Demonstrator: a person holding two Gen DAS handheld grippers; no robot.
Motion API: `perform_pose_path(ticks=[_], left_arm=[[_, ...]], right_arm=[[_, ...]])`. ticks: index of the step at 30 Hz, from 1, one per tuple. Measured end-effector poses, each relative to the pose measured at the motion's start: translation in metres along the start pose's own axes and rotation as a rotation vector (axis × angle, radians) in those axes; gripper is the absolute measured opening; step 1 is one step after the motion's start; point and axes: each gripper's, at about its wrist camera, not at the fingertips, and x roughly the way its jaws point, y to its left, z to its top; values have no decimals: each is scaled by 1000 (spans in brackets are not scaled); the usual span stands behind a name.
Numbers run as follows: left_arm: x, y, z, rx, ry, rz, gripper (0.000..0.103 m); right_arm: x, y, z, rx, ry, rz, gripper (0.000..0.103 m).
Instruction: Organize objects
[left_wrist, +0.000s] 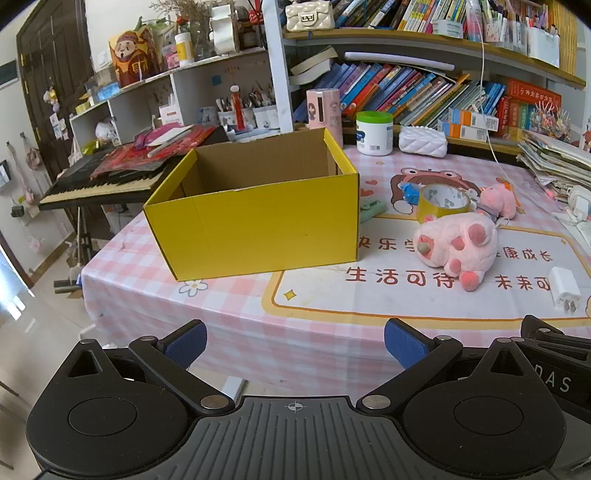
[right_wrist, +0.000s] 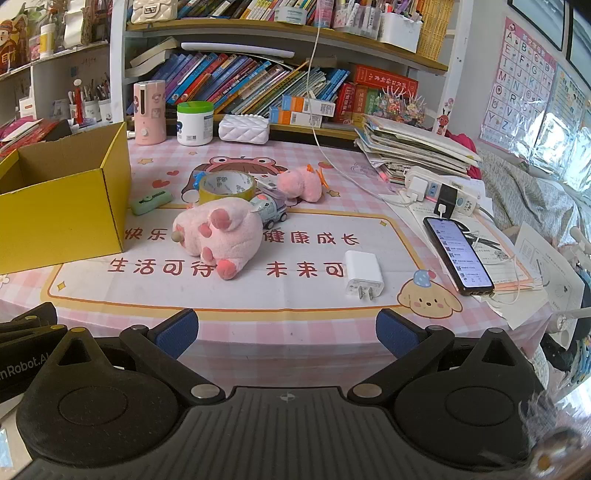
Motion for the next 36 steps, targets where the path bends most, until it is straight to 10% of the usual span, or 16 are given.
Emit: perform_pose_path(ticks=[36], left_arm=[[-6,-2,0,7,-2,7,103]], right_arm=[[0,-1,0,4,4,-2,103]])
